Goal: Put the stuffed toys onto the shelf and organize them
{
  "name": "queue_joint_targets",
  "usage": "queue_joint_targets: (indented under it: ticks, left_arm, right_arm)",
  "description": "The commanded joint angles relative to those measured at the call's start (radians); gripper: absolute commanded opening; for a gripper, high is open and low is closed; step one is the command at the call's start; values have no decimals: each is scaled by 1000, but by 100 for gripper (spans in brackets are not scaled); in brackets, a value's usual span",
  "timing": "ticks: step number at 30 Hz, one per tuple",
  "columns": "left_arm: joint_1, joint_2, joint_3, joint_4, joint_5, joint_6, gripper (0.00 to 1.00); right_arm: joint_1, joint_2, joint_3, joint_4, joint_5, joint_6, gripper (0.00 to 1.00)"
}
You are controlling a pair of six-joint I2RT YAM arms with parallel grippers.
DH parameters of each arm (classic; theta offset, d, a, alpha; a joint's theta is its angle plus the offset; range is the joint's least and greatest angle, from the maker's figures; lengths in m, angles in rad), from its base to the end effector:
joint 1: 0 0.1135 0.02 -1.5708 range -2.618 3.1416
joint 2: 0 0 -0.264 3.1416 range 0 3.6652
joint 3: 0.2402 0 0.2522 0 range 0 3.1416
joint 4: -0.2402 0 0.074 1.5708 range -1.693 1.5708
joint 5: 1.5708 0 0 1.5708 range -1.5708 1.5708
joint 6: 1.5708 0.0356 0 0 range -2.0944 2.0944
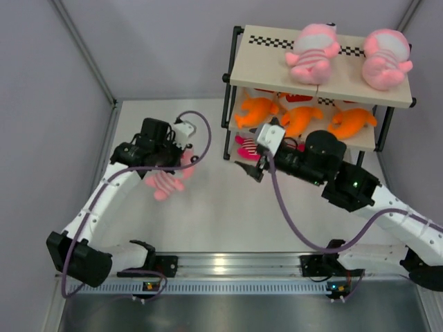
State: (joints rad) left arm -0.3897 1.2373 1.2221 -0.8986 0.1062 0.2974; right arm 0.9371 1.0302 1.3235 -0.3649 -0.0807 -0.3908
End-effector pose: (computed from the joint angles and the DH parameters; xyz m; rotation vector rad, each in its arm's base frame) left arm 0.2263 -0.0970 0.3326 0.8794 2.3245 -0.1710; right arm 0.1223 0.1713 0.4603 -1.0741 1.2713 0.4823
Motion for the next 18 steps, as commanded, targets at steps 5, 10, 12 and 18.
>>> queue_joint_targets:
  ticks: [5,10,12,18]
  left_arm:
    - [69,-134,116,10,35,-346,0]
    - [144,-173,123,10,76,-418,0]
    - [163,-191,126,6,101,-426,0]
    - [170,-225,123,7,119,-428,0]
  right_arm:
    - [441,181,-156,293,300,-497,92]
    - [494,373,-162,510,271,-575,92]
    - [494,424,-159,553,259,-608,92]
    - [496,570,-124,633,311,-689,93]
